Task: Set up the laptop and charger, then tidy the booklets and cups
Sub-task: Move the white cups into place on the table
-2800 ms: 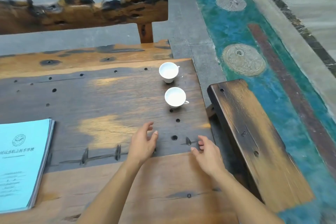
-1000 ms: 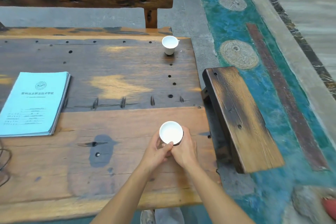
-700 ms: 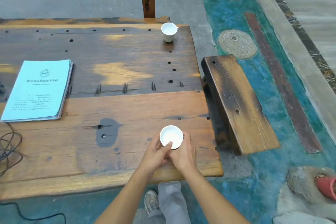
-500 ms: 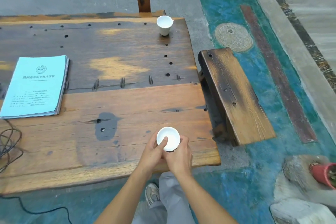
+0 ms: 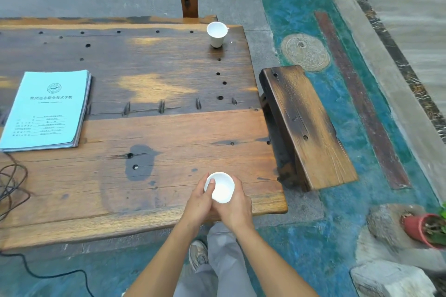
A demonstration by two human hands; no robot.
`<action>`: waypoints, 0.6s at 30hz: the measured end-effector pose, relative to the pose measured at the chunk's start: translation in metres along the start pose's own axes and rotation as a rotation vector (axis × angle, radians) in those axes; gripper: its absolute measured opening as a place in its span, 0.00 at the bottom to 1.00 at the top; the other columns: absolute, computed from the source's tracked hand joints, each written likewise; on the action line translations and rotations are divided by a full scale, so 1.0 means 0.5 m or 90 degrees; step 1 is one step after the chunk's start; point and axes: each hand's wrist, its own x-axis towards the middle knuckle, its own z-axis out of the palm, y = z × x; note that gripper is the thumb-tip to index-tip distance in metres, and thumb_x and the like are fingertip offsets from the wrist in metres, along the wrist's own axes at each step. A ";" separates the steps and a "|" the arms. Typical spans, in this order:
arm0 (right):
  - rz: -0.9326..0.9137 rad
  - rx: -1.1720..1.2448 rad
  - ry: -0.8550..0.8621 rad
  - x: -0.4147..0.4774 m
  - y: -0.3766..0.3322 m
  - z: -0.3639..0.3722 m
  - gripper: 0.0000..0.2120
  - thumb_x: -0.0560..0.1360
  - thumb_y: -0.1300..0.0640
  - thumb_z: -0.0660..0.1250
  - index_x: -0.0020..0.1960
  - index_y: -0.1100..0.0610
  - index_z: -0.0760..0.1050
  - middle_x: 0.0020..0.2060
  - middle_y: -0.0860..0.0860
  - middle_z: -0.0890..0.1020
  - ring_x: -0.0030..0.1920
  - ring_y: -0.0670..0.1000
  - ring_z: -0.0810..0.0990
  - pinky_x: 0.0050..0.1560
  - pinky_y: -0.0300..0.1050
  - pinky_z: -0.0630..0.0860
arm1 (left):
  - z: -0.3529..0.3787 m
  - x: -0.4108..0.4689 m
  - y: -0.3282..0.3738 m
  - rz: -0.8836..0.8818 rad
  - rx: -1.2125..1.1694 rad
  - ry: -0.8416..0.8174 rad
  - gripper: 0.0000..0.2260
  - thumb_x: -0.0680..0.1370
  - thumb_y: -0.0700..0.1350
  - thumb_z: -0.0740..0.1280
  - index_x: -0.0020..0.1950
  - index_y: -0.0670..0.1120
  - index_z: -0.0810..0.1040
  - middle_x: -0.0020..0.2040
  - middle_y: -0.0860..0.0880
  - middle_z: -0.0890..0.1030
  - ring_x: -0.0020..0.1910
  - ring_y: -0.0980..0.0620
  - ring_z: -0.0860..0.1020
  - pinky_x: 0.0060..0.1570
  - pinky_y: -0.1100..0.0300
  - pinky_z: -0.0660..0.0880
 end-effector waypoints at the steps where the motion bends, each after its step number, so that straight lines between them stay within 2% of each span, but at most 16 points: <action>1: -0.004 -0.004 -0.003 0.004 0.000 -0.004 0.42 0.64 0.34 0.74 0.74 0.42 0.64 0.61 0.50 0.81 0.62 0.57 0.78 0.51 0.46 0.73 | -0.001 0.000 0.000 -0.007 -0.004 0.003 0.21 0.83 0.59 0.60 0.76 0.61 0.66 0.69 0.49 0.76 0.61 0.48 0.80 0.59 0.48 0.80; 3: -0.004 -0.011 -0.011 0.011 0.001 -0.016 0.39 0.70 0.30 0.66 0.76 0.45 0.64 0.64 0.50 0.81 0.65 0.57 0.77 0.59 0.50 0.74 | -0.005 -0.003 0.001 -0.017 -0.014 0.009 0.21 0.83 0.61 0.58 0.75 0.60 0.67 0.66 0.48 0.78 0.56 0.46 0.83 0.51 0.50 0.83; 4: 0.003 -0.008 -0.013 0.014 0.000 -0.024 0.38 0.73 0.28 0.62 0.77 0.46 0.63 0.65 0.51 0.80 0.67 0.57 0.76 0.63 0.53 0.74 | -0.008 -0.003 0.002 -0.017 -0.008 0.013 0.22 0.82 0.62 0.57 0.75 0.58 0.68 0.66 0.48 0.79 0.57 0.46 0.83 0.54 0.48 0.82; 6: 0.026 0.019 -0.015 0.021 -0.002 -0.043 0.38 0.75 0.27 0.55 0.78 0.48 0.63 0.69 0.52 0.78 0.68 0.59 0.75 0.65 0.59 0.76 | -0.016 -0.003 0.007 -0.012 0.023 0.029 0.24 0.82 0.65 0.53 0.75 0.56 0.69 0.69 0.48 0.78 0.63 0.44 0.79 0.64 0.42 0.76; 9: 0.043 0.044 -0.003 0.035 -0.009 -0.079 0.38 0.76 0.27 0.50 0.78 0.49 0.64 0.73 0.52 0.74 0.71 0.59 0.73 0.66 0.61 0.75 | -0.033 0.005 0.025 -0.013 0.053 0.064 0.28 0.82 0.66 0.51 0.78 0.54 0.66 0.75 0.50 0.71 0.72 0.44 0.71 0.71 0.42 0.68; 14: 0.036 0.000 0.012 0.075 -0.048 -0.159 0.36 0.78 0.28 0.50 0.77 0.50 0.68 0.71 0.53 0.75 0.69 0.58 0.75 0.70 0.60 0.72 | -0.057 0.027 0.091 -0.015 0.052 0.082 0.31 0.81 0.68 0.51 0.78 0.51 0.65 0.77 0.49 0.69 0.74 0.44 0.68 0.73 0.41 0.65; 18: 0.007 -0.047 0.008 0.138 -0.107 -0.232 0.32 0.80 0.34 0.57 0.78 0.51 0.67 0.73 0.52 0.74 0.74 0.58 0.70 0.75 0.55 0.65 | -0.058 0.060 0.179 0.016 0.071 0.105 0.32 0.80 0.68 0.51 0.77 0.50 0.67 0.76 0.50 0.70 0.73 0.44 0.70 0.73 0.42 0.65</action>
